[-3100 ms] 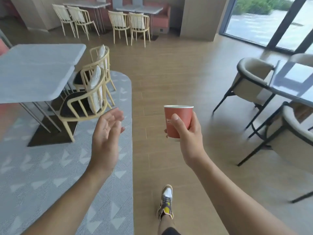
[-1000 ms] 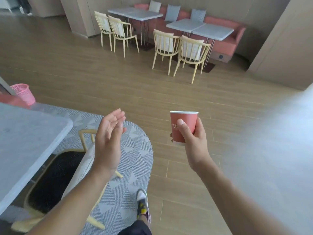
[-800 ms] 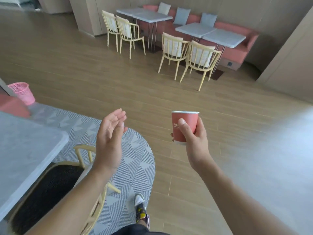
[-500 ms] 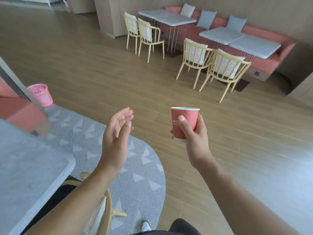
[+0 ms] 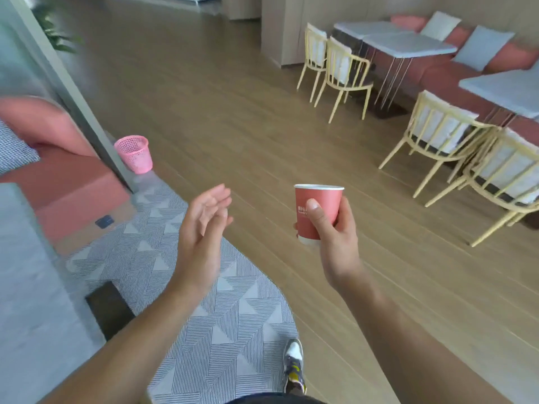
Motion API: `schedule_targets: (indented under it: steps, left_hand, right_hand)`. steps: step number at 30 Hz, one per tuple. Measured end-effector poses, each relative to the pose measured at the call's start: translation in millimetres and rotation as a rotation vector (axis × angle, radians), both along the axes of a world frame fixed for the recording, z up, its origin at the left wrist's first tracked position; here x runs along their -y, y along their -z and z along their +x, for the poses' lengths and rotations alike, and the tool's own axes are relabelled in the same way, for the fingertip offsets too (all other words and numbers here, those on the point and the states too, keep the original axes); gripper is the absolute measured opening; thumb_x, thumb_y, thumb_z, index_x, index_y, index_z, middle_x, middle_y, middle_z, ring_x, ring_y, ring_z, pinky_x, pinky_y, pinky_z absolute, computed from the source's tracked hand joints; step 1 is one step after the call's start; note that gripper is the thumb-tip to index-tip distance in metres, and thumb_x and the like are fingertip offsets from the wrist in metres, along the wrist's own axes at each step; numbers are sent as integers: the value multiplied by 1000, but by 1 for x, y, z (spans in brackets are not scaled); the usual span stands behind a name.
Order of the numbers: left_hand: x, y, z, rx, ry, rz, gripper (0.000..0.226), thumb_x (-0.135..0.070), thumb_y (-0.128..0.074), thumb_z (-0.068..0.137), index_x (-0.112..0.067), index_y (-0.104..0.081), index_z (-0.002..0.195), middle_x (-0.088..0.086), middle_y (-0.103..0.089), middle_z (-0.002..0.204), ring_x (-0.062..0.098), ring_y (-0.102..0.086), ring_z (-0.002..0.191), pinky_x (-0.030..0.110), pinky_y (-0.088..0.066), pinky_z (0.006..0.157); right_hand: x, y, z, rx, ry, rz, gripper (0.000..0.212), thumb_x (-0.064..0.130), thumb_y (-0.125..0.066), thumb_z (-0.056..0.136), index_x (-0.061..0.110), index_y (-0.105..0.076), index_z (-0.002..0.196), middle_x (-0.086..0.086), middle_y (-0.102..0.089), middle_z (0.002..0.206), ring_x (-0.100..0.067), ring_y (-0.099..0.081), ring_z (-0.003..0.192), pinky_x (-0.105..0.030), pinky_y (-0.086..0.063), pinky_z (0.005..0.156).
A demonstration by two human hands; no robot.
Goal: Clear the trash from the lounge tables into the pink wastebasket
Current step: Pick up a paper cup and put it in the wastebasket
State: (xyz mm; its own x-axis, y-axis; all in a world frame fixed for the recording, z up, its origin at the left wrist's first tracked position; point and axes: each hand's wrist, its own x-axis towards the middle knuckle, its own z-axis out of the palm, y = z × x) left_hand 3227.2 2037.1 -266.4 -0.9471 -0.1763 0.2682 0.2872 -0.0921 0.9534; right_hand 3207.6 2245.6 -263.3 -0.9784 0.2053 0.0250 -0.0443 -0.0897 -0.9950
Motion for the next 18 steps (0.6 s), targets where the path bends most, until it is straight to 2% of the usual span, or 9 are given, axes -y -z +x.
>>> schedule_targets:
  steps: [3, 6, 9, 11, 15, 18]
  left_hand:
    - [-11, -8, -66, 1, -102, -2, 40, -43, -57, 97, -27, -60, 133, -3, -66, 140, 15, -61, 135, 32, -55, 105]
    - [-15, -13, -127, 28, -182, 5, 36, -36, -55, 101, -24, -60, 134, -3, -66, 140, 14, -62, 134, 33, -55, 106]
    - [-11, -15, -175, 16, -260, -10, 57, -49, -56, 97, -12, -58, 139, 0, -65, 142, 14, -61, 135, 32, -55, 107]
    - [-2, -13, -210, 10, -318, -25, 61, -51, -55, 96, -9, -57, 141, -1, -66, 142, 13, -62, 134, 31, -55, 106]
    - [27, 0, -276, 22, -405, -33, 49, -41, -54, 102, -11, -59, 140, -5, -66, 140, 12, -62, 133, 30, -55, 106]
    - [60, 12, -335, 18, -475, -8, 36, -25, -53, 104, -10, -61, 136, -3, -67, 139, 16, -63, 132, 40, -55, 108]
  right_hand:
    - [-6, -9, -86, -3, -99, 7, 62, 66, -78, 75, 22, -62, 117, -13, -72, 108, -50, -69, 101, -58, -60, 84]
    - [-5, -19, -165, -8, -190, 20, 63, 64, -78, 75, 21, -62, 119, -17, -71, 112, -49, -70, 102, -54, -60, 84]
    - [5, -20, -231, -10, -266, 10, 58, 63, -78, 76, 26, -63, 118, -10, -74, 110, -44, -73, 101, -47, -61, 82]
    - [16, -19, -276, -10, -322, 7, 52, 61, -78, 76, 30, -64, 115, -3, -76, 105, -41, -74, 99, -43, -61, 81]
    - [52, -12, -359, -2, -413, -3, 52, 58, -77, 74, 29, -63, 115, 7, -76, 98, -26, -74, 91, -41, -60, 82]
    - [88, -2, -424, -15, -477, 0, 51, 58, -76, 73, 29, -63, 113, 13, -76, 95, -15, -73, 90, -40, -61, 84]
